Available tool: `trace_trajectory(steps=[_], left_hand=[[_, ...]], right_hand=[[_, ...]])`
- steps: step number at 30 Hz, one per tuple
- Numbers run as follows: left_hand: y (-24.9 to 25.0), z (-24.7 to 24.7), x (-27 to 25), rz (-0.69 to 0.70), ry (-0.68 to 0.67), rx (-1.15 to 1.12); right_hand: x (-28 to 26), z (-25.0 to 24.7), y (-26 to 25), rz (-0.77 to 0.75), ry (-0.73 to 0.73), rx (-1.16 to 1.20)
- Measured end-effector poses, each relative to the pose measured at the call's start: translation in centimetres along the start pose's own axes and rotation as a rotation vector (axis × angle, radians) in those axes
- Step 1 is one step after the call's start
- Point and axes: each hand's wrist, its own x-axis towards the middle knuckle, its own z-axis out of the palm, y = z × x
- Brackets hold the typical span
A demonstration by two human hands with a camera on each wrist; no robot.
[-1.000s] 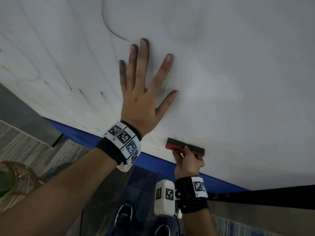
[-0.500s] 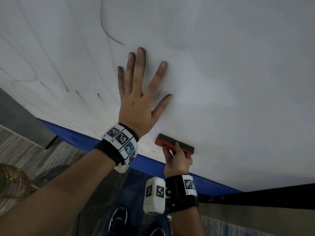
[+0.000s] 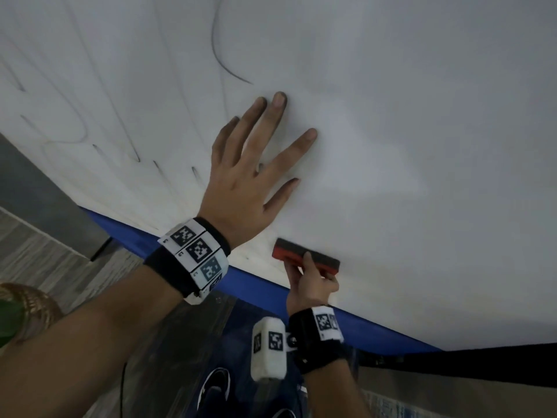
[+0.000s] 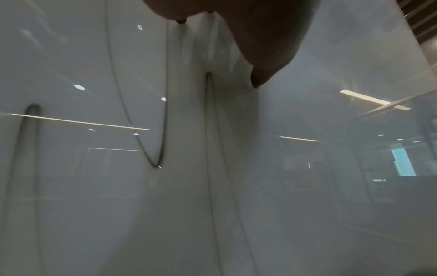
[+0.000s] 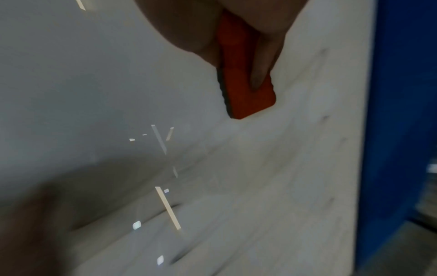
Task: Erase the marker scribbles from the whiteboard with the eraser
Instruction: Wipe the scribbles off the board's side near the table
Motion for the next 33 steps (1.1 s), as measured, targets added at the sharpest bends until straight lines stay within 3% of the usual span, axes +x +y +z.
trace_trajectory(steps=[3, 6, 8, 13, 18, 22, 26, 30, 33], left_hand=[[-0.1, 0.1, -0.3, 0.022, -0.004, 0.010], [0.2, 0.5, -0.6, 0.018, 0.010, 0.022], [0.6, 0.7, -0.6, 0.002, 0.005, 0.029], [-0.2, 0.4, -0.2, 0.016, 0.029, 0.023], [-2.2, -1.7, 0.7, 0.078, 0.057, 0.071], [-4.1, -3.3, 3.2, -0.058, 0.160, 0.093], [-4.2, -3.1, 3.4, -0.098, 0.127, 0.077], [-4.6, -2.5, 3.4, -0.091, 0.140, 0.074], [-5.0, -3.0, 3.5, -0.061, 0.150, 0.054]], right_hand=[[4.2, -1.5, 5.0, 0.116, 0.154, -0.085], [9.8, -4.7, 8.1, 0.344, 0.094, -0.053], [10.7, -4.5, 8.5, 0.432, 0.056, -0.005], [3.5, 0.6, 5.1, 0.340, -0.119, 0.088], [0.6, 0.3, 2.0, 0.216, -0.249, 0.117], [3.0, -0.8, 5.6, 0.232, 0.006, -0.004], [2.5, -0.5, 6.4, 0.198, 0.182, -0.164], [-0.4, 2.9, 4.9, 0.212, -0.012, -0.046], [-5.0, 6.1, 1.5, 0.344, -0.206, 0.086]])
